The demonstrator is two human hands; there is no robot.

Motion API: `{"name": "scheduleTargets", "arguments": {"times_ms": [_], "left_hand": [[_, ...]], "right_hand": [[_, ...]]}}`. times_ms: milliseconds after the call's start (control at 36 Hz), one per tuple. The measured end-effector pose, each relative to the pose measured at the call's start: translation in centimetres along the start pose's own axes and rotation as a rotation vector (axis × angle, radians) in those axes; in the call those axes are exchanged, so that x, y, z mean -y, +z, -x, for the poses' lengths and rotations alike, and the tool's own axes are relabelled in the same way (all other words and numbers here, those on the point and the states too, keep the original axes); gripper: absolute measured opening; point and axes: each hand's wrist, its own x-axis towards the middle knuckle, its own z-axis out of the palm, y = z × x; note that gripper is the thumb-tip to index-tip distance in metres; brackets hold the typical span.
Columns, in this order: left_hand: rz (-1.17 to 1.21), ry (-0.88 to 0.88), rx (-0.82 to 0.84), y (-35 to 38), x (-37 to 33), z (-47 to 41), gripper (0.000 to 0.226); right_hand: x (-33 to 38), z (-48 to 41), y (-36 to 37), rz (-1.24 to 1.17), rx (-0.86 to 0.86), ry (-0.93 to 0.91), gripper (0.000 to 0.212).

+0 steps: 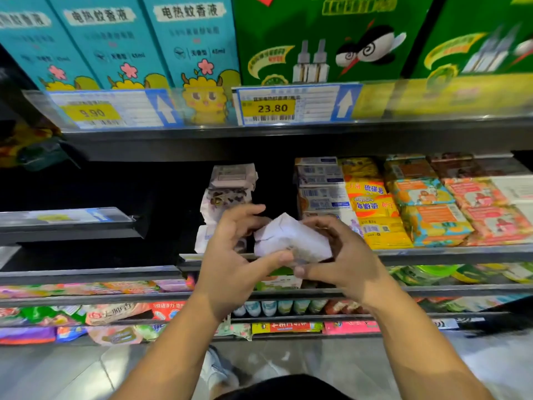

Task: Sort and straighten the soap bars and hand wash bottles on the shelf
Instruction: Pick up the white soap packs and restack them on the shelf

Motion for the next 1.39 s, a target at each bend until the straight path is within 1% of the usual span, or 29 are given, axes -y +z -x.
{"name": "scheduleTargets", "arguments": {"times_ms": [139,222,278,361,444,528,556,611,667,722,750,778,861,944,1000,1083,1111,1167,1194,1222,1278,1306,1333,1389], "left_hand": [[-0.058,-0.092,0.016,-0.2,1.1,0.6,0.066],[-0.163,-0.086,0.086,0.2,1.3,0.9,0.07],[-0.157,-0.094,0.09,0.5,1.4,1.0,0.071],[-0.028,-0.127,0.003,0.6,1.2,1.3,0.068],[0.143,-0.156,-0.083,-0.1,1.1,1.3,0.07],[0.323,-0.223,-0.154,-1.0,0.3,0.8,0.067],[0.35,-0.245,-0.179,-1.2,-0.1,0.5,0.063],[0.354,-0.297,-0.209,-1.3,-0.9,0.0,0.049],[0.294,-0.376,-0.191,-1.4,-1.3,-0.4,0.031],[0.167,-0.456,-0.109,-1.6,-1.0,-0.7,0.018],[0.106,-0.476,-0.064,-1.8,-0.6,-0.8,0.017],[0.044,-0.481,-0.023,-2.0,-0.3,-0.8,0.019],[-0.074,-0.471,0.047,-2.3,-0.1,-0.8,0.025],[-0.048,-0.482,0.073,-2.1,-0.5,-1.2,0.028],[0.052,-0.492,0.074,-1.8,-0.6,-1.6,0.034],[0.179,-0.457,0.052,-1.7,-0.9,-2.0,0.041],[0.197,-0.435,0.045,-1.8,-0.9,-2.0,0.041],[0.208,-0.386,0.046,-1.8,-0.9,-1.9,0.033],[0.193,-0.36,0.05,-1.9,-0.8,-1.9,0.029],[0.163,-0.326,0.054,-1.8,-0.7,-1.8,0.027],[0.102,-0.237,0.072,-1.7,-0.4,-1.7,0.025],[0.06,-0.188,0.093,-1.7,-0.1,-1.7,0.027],[0.0,-0.145,0.119,-1.7,0.2,-1.7,0.029],[-0.171,-0.101,0.15,-1.8,0.3,-2.0,0.036]], "right_hand": [[1.3,0.1,-1.4,-0.043,-0.034,-0.118,0.064],[2.3,0.4,-0.4,-0.079,-0.024,-0.167,0.065],[2.4,0.5,0.5,-0.064,0.001,-0.188,0.064],[2.4,0.4,1.0,-0.069,0.002,-0.198,0.063],[2.5,0.0,0.3,-0.146,0.001,-0.179,0.058],[2.7,-0.3,0.1,-0.141,0.08,-0.13,0.05],[2.7,-0.4,0.3,-0.155,0.111,-0.104,0.045],[2.6,-0.5,1.0,-0.206,0.13,-0.045,0.036],[2.9,-0.6,1.8,-0.242,0.081,0.04,0.034],[2.7,-0.9,2.1,-0.235,0.018,0.134,0.047],[2.4,-1.1,2.0,-0.21,0.007,0.17,0.05],[2.2,-1.2,1.9,-0.185,0.013,0.196,0.048],[1.9,-1.4,1.6,-0.128,0.068,0.228,0.036],[2.1,-1.3,1.5,-0.105,0.11,0.189,0.024],[2.3,-1.3,1.4,-0.136,0.098,0.167,0.025],[2.6,-1.4,1.0,-0.262,0.076,0.132,0.026],[2.7,-1.5,0.9,-0.319,0.072,0.114,0.025],[2.8,-1.6,0.9,-0.423,0.053,0.088,0.033],[2.9,-1.7,1.0,-0.438,0.034,0.068,0.036],[2.9,-1.8,1.2,-0.415,0.007,0.04,0.034],[2.6,-1.9,1.7,-0.302,-0.098,-0.03,0.015],[2.5,-2.0,1.9,-0.255,-0.147,-0.06,0.009],[2.4,-2.1,2.0,-0.217,-0.17,-0.097,0.014],[2.0,-2.3,2.0,-0.211,-0.14,-0.17,0.023]]}}
